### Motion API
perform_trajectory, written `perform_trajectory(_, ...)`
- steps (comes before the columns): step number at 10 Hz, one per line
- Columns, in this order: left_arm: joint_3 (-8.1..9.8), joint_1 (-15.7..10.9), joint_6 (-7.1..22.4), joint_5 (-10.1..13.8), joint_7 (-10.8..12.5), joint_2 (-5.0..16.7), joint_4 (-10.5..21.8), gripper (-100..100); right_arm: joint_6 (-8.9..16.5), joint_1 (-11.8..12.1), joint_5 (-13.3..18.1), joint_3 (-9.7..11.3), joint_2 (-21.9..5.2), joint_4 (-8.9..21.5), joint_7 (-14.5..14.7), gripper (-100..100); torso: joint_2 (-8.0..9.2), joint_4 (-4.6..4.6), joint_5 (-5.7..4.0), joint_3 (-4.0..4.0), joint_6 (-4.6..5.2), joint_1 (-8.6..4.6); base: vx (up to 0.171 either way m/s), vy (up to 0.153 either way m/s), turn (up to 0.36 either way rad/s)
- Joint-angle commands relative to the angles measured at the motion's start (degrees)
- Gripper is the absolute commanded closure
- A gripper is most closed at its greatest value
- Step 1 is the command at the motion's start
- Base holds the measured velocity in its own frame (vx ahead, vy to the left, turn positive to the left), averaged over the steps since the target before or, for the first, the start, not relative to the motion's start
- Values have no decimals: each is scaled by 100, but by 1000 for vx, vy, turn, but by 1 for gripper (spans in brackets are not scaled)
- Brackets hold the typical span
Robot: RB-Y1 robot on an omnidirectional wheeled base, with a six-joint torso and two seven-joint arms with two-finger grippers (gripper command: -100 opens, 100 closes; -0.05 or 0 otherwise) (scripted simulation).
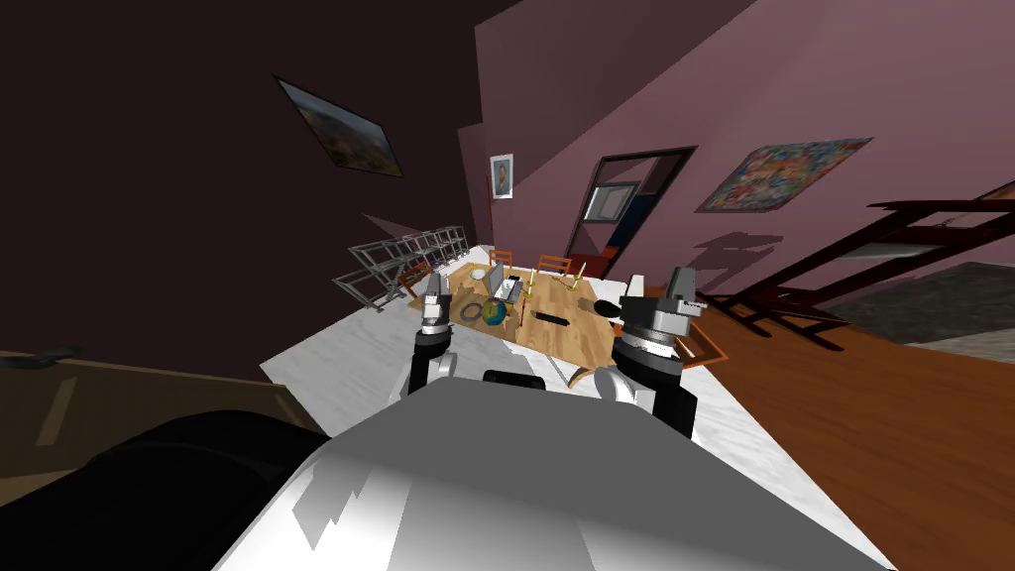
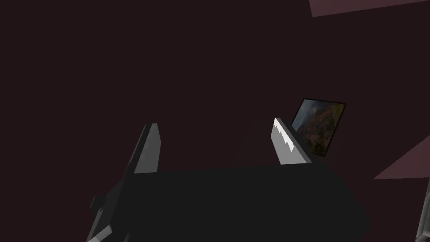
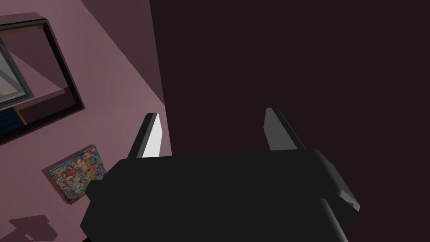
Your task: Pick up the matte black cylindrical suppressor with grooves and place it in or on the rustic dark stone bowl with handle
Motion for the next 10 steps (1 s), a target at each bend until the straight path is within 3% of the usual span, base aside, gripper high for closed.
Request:
perform_trajectory(1,0,0,0,0,0,0,0,0,-7,33,43,16,-222,142,89,-100,0,0,0,0,0,0,-66,16,115)
perform_trajectory(6,-1,-2,0,0,0,0,0,0,-54,201,257,118,-1037,820,517,-100,39,9,3,22,-2,11,-104,42,184)
perform_trajectory(7,-1,-1,0,0,0,0,0,0,-68,244,320,153,-1208,1008,637,-100,35,8,3,20,-2,12,-62,46,237)
perform_trajectory(8,-1,-1,0,0,0,0,0,0,-68,244,320,153,-1263,1008,637,-100,28,7,3,17,-2,13,-34,26,76)
perform_trajectory(10,0,-1,0,0,0,0,0,0,-98,334,460,242,-1652,1380,903,-100,15,4,1,9,-1,5,-38,37,259)
